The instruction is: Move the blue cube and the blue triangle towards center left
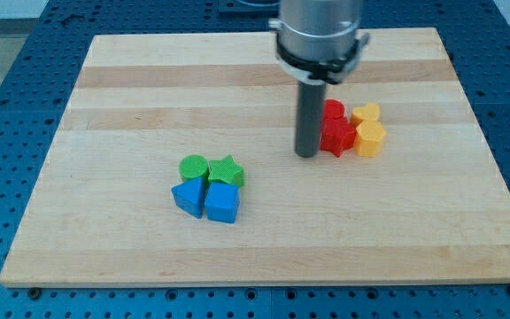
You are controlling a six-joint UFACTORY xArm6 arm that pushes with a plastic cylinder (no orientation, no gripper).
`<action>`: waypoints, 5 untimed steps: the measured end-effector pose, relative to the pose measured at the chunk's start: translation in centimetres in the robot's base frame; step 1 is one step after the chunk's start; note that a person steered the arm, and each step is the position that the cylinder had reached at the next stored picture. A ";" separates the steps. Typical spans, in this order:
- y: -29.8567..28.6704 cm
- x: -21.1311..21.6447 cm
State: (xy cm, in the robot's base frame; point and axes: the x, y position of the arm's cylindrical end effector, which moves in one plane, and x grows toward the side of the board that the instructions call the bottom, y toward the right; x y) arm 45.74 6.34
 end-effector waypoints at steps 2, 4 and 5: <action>0.9 2.4; 0.9 5.7; 0.9 7.6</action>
State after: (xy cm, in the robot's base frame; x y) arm 53.35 7.20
